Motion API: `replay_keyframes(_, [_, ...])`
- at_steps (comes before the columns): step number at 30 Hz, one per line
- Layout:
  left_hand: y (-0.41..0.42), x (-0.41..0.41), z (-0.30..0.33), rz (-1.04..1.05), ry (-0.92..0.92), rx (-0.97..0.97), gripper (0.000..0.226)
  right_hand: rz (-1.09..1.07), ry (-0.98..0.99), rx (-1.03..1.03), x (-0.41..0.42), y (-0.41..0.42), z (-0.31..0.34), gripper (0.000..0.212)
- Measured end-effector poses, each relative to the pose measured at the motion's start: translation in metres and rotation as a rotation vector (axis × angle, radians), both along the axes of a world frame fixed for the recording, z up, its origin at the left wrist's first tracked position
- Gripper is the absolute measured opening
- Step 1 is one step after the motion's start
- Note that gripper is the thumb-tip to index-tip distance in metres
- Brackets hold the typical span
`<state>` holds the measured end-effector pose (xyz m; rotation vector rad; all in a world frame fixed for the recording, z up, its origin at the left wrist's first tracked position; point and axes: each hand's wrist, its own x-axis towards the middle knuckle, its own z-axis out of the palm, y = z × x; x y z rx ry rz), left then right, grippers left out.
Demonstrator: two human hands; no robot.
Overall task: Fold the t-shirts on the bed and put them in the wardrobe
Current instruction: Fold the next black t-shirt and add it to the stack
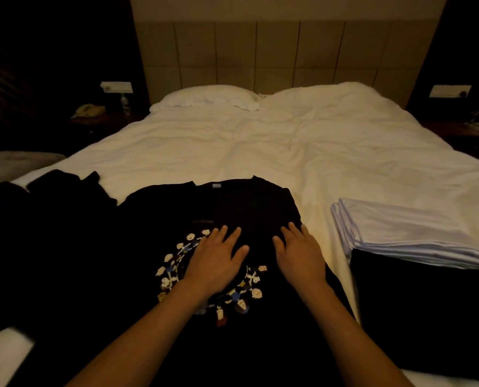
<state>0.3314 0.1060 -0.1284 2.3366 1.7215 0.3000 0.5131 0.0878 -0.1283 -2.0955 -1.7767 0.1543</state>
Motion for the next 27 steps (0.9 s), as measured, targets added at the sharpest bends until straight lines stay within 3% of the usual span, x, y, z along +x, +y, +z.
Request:
replay_keyframes(8, [-0.068, -0.085, 0.038, 0.279, -0.150, 0.139, 0.060, 0.214, 0.128, 0.108, -0.085, -0.046, 0.043, 0.054])
replay_keyframes(16, [-0.096, -0.200, 0.022, 0.550, -0.334, 0.099, 0.065, 0.474, 0.198, -0.015, -0.194, -0.048, 0.040, 0.054])
replay_keyframes(19, [-0.093, -0.224, 0.015, 0.570, -0.411, 0.023, 0.059, 0.524, 0.221, -0.042, -0.235, -0.037, 0.034, 0.053])
replay_keyframes(24, [-0.081, -0.253, -0.002, 0.520, -0.261, 0.101, 0.044, 0.543, 0.253, -0.063, -0.288, -0.002, 0.027, 0.056])
replay_keyframes(27, [-0.071, -0.264, -0.007, 0.488, -0.308, 0.111, 0.043, 0.505, 0.269, -0.047, -0.312, 0.024, 0.023, 0.060])
